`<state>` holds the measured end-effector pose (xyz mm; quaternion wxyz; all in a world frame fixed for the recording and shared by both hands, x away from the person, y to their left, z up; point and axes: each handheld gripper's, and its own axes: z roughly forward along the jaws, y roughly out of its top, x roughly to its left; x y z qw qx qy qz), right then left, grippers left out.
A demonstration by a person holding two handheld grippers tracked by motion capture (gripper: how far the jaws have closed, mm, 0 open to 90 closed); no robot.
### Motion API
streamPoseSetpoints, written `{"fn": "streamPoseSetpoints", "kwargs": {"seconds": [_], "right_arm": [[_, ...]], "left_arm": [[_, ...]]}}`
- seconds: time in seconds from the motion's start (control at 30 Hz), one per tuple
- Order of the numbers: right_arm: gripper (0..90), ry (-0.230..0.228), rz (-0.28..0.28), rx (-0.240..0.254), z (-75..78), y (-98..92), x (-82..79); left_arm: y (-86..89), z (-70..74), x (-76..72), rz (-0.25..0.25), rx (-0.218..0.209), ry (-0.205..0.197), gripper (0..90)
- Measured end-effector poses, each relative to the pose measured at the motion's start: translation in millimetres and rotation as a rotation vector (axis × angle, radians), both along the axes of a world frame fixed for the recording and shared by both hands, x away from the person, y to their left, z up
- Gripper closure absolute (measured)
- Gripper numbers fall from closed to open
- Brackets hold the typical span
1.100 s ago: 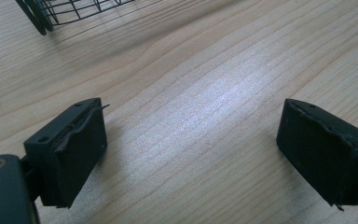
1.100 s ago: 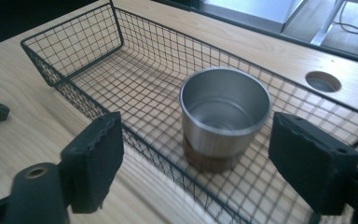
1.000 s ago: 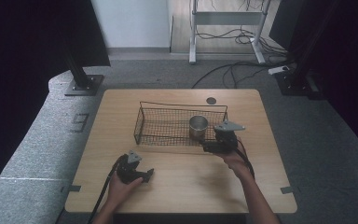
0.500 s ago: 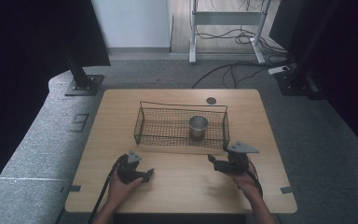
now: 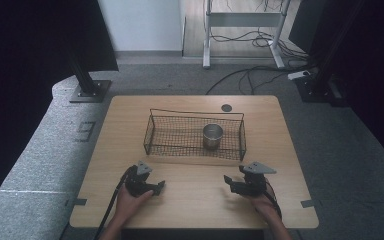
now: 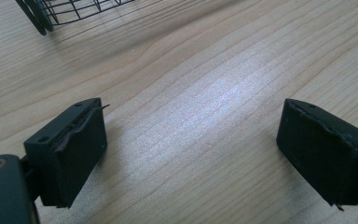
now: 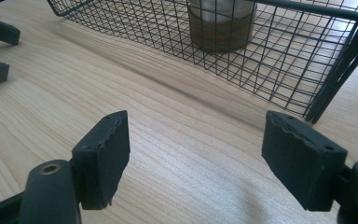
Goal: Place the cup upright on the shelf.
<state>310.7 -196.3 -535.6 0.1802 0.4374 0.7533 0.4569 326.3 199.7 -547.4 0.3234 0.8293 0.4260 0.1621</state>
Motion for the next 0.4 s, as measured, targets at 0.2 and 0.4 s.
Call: {"fn": "streamPoseSetpoints", "kwargs": {"seconds": [0.2, 0.4], "right_arm": [[22.9, 0.006, -0.003, -0.01, -3.4, -0.2, 0.4], [22.8, 0.017, -0.003, -0.014, -6.8, -1.3, 1.6]], "left_arm": [[0.0, 0.0, 0.0, 0.0, 0.0, 0.0, 8.3], [0.0, 0.0, 0.0, 0.0, 0.0, 0.0, 8.3]]}}
